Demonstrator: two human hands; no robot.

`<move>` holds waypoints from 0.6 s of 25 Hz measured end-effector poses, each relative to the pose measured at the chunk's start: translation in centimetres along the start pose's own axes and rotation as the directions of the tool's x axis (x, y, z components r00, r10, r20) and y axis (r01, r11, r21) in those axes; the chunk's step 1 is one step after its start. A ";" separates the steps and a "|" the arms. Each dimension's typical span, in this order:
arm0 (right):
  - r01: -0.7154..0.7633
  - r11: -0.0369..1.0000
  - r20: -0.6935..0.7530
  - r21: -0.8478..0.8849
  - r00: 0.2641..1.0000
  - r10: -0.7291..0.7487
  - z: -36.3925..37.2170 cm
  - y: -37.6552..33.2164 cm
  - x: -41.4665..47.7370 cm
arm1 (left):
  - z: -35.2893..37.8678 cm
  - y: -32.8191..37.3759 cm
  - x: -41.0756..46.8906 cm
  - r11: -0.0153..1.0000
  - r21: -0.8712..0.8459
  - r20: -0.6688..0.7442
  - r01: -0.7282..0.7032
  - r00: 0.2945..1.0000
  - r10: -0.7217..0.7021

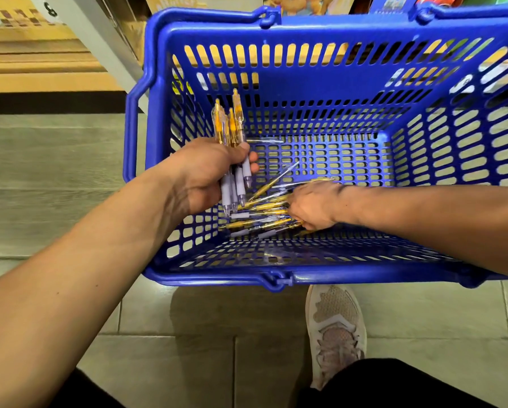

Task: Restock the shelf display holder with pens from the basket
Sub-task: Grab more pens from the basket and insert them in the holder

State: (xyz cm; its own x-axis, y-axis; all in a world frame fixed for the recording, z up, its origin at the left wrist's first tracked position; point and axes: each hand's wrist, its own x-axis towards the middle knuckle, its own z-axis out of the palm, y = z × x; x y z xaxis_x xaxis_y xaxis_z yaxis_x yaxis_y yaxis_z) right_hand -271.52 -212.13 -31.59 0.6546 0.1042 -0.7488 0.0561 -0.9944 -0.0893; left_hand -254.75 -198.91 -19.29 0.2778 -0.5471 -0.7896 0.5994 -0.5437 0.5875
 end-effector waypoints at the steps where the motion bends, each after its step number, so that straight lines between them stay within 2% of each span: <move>1: 0.006 1.000 0.010 0.009 1.000 -0.006 -0.1 0.0 0.0 | -0.1 0.0 0.0 1.000 -0.003 0.011 0.003 1.000 -0.003; 2: 0.008 0.997 0.012 0.071 1.000 -0.009 -0.5 0.2 -0.1 | -0.1 0.1 0.0 1.000 -0.007 0.023 0.002 1.000 -0.002; 4: -0.003 0.937 0.015 0.349 1.000 -0.003 -1.8 1.5 -0.4 | -0.1 0.1 0.1 1.000 -0.001 0.041 -0.009 0.999 0.009; 6: 0.002 0.768 -0.027 0.640 0.999 0.019 -3.8 3.2 -0.7 | -0.1 -0.1 0.3 0.999 0.036 0.040 -0.004 0.999 0.002; 7: 0.031 0.691 -0.083 0.722 0.996 0.042 -4.8 3.9 -0.8 | -0.2 -0.1 0.3 0.998 0.055 0.033 0.012 0.999 -0.014; 9: 0.104 0.544 -0.166 0.832 0.984 0.066 -6.4 4.9 -0.9 | -0.3 -0.2 0.4 0.995 0.086 0.030 0.052 0.998 -0.055; 13: 0.153 0.112 -0.161 0.982 0.984 0.074 -8.6 5.2 -1.1 | -0.3 -0.4 0.4 0.989 0.138 0.018 0.052 0.998 -0.055; 15: 0.139 0.061 -0.145 0.988 0.983 0.110 -9.2 5.1 -1.1 | -0.3 -0.5 0.5 0.988 0.148 0.001 0.040 0.999 -0.040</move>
State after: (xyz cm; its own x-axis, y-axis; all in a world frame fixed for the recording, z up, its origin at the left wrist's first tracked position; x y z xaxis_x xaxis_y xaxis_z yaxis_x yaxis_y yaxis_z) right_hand -265.02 -217.51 -25.17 0.7589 -0.0090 -0.6512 -0.6511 -0.0295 -0.7584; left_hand -254.74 -198.71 -20.00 0.2523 -0.5257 -0.8124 0.4920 -0.6532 0.5755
